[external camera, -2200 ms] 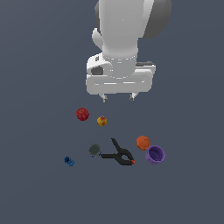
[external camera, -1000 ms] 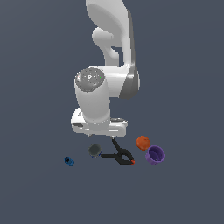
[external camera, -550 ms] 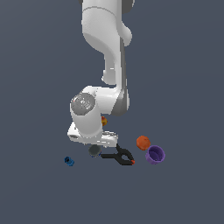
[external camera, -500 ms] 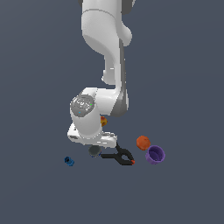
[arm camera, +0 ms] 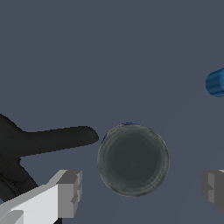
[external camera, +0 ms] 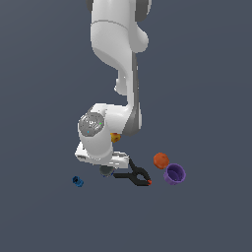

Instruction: Pick up a designated object from a clutter of objects.

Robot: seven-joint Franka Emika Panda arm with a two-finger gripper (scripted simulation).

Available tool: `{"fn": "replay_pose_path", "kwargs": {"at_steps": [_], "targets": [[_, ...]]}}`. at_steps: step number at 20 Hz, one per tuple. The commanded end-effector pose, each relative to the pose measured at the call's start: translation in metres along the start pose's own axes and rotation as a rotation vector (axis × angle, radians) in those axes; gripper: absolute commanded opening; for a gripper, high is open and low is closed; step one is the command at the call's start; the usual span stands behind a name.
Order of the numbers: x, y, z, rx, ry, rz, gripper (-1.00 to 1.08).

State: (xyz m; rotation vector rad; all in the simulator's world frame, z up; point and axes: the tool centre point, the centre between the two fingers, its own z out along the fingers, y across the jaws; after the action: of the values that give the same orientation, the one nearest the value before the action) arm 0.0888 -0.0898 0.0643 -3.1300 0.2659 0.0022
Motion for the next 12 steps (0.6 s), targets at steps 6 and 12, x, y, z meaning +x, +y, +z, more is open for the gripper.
{"fn": "replay_pose_path", "kwargs": {"at_steps": [6,12], "targets": [[0.0,0.0,0.021,0.0,0.0,0.0,1.0],[-0.001,0.0,0.047,0.0,0.001,0.001,1.0]]}}
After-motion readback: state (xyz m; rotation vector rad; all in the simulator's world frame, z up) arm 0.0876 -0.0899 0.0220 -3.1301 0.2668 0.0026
